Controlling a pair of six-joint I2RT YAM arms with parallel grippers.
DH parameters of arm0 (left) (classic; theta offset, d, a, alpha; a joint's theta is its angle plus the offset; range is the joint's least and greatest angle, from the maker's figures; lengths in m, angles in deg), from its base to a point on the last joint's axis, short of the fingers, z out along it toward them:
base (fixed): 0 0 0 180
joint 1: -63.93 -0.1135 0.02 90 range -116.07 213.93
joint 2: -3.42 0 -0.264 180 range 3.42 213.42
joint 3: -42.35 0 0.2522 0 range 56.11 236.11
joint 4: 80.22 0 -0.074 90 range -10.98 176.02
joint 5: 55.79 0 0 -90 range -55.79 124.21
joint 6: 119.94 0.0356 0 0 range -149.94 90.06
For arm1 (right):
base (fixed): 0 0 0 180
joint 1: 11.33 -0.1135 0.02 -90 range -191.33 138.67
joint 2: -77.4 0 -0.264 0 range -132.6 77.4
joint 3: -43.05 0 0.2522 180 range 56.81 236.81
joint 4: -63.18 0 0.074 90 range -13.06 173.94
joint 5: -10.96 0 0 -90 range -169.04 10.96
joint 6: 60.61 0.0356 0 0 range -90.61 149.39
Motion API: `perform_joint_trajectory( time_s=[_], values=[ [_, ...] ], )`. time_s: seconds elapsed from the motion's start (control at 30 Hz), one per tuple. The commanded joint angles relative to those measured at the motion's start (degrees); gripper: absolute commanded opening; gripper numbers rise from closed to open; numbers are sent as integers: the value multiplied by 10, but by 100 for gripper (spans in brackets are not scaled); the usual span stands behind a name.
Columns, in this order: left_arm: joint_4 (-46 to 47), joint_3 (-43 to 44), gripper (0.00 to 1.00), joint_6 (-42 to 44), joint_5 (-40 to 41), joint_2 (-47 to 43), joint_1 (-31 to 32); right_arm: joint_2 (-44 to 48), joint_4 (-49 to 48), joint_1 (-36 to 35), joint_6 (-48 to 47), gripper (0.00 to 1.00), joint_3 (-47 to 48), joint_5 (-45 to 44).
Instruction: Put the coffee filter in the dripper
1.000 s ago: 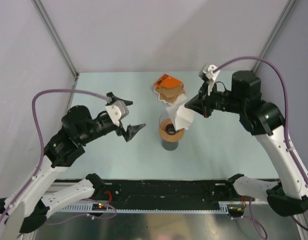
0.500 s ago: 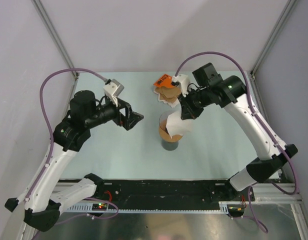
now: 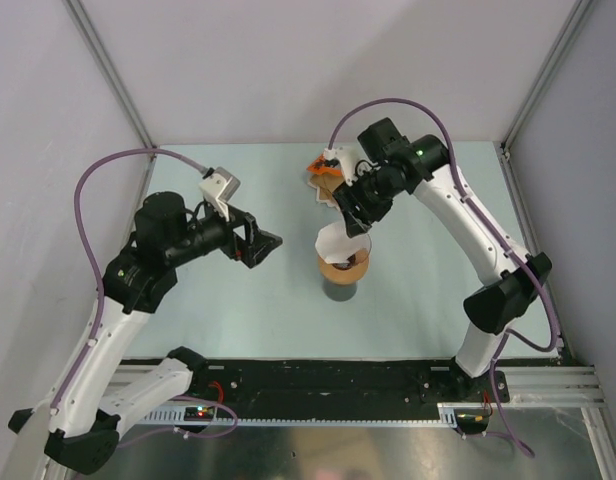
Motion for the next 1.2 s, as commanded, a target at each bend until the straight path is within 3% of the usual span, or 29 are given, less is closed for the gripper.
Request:
perform_joint_trajectory(
  time_s=[0.0,0.1,0.17,0.4,0.57,0.83,1.17],
  values=[
    [7,-7,100,-14,-4,-17,-20,-9,60,9,-7,63,62,8],
    [8,-7,100,-14,-14,-23,-36,4,61,20,-12,68,79,25],
    [8,-5,100,-12,-15,-23,-46,26,41,23,-21,66,69,43],
    [8,-1,100,-13,-11,-21,-63,93,-49,-24,-68,26,-62,62],
    [7,0,100,-20,-2,-28,-69,92,-104,-36,-83,12,-127,50],
    [1,-11,100,-22,-2,-46,-85,86,-187,-55,-75,9,-187,35],
    [-4,-23,100,-14,-2,-55,-91,56,-190,-65,-81,13,-199,52]
  ],
)
